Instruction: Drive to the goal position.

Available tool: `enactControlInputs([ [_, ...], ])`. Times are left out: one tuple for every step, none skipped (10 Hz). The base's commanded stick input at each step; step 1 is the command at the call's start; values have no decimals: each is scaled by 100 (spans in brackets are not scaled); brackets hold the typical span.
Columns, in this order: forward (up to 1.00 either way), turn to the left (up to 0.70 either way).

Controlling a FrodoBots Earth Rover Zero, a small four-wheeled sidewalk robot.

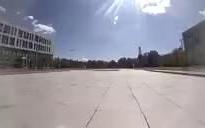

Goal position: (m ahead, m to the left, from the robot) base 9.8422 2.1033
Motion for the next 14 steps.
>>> enactControlInputs([
  [70, 1],
  [70, 1],
  [70, 1],
  [70, 1],
  [70, 1],
  [70, 1],
  [70, 1],
  [70, 2],
  [70, 5],
  [70, 29],
  [70, 33],
  [70, 6],
  [70, 3],
  [70, 3],
])
